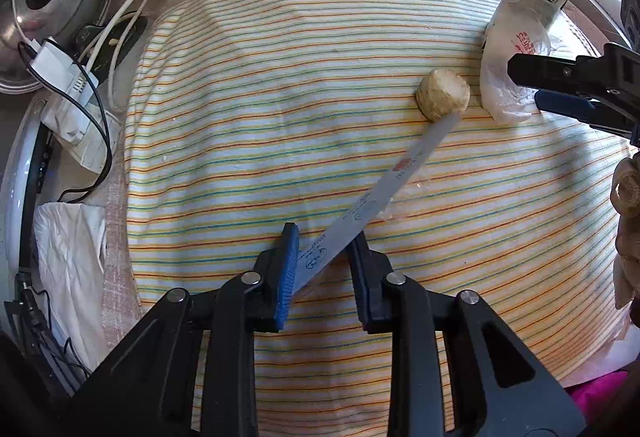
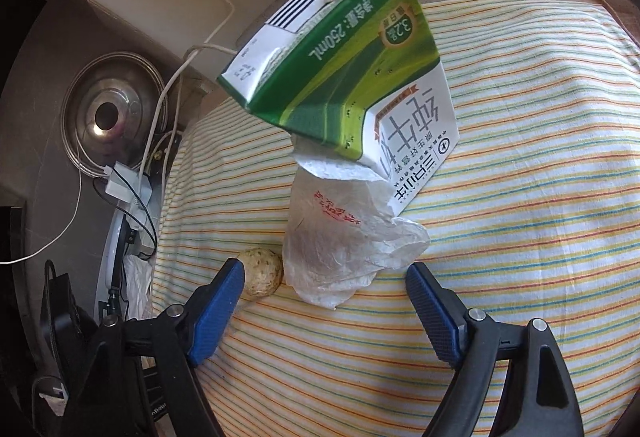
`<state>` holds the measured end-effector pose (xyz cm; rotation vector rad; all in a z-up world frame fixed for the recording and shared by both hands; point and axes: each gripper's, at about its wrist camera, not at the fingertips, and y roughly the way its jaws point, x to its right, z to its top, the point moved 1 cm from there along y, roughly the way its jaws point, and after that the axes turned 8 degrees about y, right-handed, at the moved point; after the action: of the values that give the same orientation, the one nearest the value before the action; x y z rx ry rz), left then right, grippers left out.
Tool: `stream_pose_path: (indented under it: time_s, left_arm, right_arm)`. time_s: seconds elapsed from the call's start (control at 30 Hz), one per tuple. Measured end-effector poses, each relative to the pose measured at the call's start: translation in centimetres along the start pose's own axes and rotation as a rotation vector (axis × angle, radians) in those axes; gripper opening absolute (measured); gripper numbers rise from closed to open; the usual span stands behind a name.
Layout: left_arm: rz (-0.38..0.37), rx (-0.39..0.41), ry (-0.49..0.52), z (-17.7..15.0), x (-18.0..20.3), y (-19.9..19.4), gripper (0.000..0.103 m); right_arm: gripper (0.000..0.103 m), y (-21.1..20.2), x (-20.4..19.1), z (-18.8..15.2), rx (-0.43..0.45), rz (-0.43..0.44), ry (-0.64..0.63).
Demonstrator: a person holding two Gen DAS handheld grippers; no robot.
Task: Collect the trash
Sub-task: 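Grasp the white wrapper strip with the left gripper while the right gripper grasps the white bag, then lift the strip and white bag and carry them toward the wastebasket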
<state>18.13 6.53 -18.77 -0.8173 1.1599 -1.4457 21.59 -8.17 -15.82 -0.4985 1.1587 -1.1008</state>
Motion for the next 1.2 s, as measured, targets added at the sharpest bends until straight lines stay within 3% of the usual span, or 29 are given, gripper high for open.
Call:
stream_pose_path:
  time_s: [0.13,0.23,0.3,0.33,0.4,0.5,0.57,0.63,0.67,0.7,0.8,0.87,0.93,0.97,1.0,1.07,1.2]
  left_arm:
    - [-0.045,0.003,-0.088,-1.1,-1.5,-0.8,0.009]
    - [-0.084,0.016,-0.158,-2.0,-2.6,-1.3,0.007]
    - [-0.089,0.016,-0.176,-2.8,-2.6,-1.6,0.007]
    - [-0.083,0.014,-0.180,-2.9,-2.6,-1.5,0.007]
    - [-0.093,0.012,-0.191,-3.0,-2.6,-1.5,0.007]
    - [-0.086,0.013,-0.196,-3.6,-2.4,-1.8,0.007]
    - [-0.077,0.009,-0.202,-3.9,-2.1,-1.9,0.017]
    - [-0.073,0.010,-0.200,-4.2,-1.7,-2.1,0.036]
    - [-0.072,0.009,-0.201,-4.3,-1.5,-2.1,0.038]
    - [-0.070,0.008,-0.202,-4.3,-1.4,-2.0,0.038]
    - [-0.070,0.010,-0.215,-4.6,-0.8,-2.0,0.038]
    - [-0.067,0.014,-0.227,-4.6,-0.7,-2.0,0.031]
    - [-0.072,0.019,-0.242,-4.8,-1.0,-2.1,0.015]
    - [-0.090,0.026,-0.260,-4.9,-1.7,-1.9,0.013]
    - [-0.107,0.032,-0.278,-5.0,-2.2,-1.9,0.010]
    - [-0.117,0.041,-0.298,-5.5,-2.7,-2.0,0.009]
    - [-0.148,0.060,-0.335,-6.9,-3.0,-2.7,0.008]
  right_arm:
    - [0.077,0.1,-0.3,-0.3,0.037,-0.020,-0.021]
    - [0.055,0.3,-0.2,-0.2,0.049,-0.038,-0.032]
    - [0.024,0.8,0.0,-0.1,0.024,-0.028,-0.035]
    - [0.021,1.0,0.1,-0.2,0.017,-0.026,-0.038]
    - [0.002,0.8,0.2,-0.2,0.018,-0.029,-0.054]
    - [0.000,0.3,0.6,-0.4,0.003,-0.002,-0.057]
    - [0.001,-0.1,0.8,-0.5,-0.007,0.034,-0.058]
    - [0.013,-0.2,0.9,-0.5,-0.020,0.034,-0.049]
    - [0.039,-0.2,0.9,-0.5,-0.019,0.034,-0.037]
    - [0.051,-0.2,0.8,-0.5,-0.012,0.056,-0.032]
    - [0.056,0.4,-0.7,-0.3,0.010,0.002,-0.079]
    - [0.063,1.3,-1.9,-0.2,0.029,-0.050,-0.135]
    - [0.064,2.0,-2.9,-0.3,0.052,-0.113,-0.186]
    - [0.059,2.2,-3.3,-0.4,0.068,-0.130,-0.210]
    - [0.036,2.3,-3.7,-0.5,0.070,-0.122,-0.232]
    - [0.013,3.0,-4.1,-0.7,0.023,-0.145,-0.275]
    - [0.002,2.3,-3.8,-1.1,0.014,-0.120,-0.286]
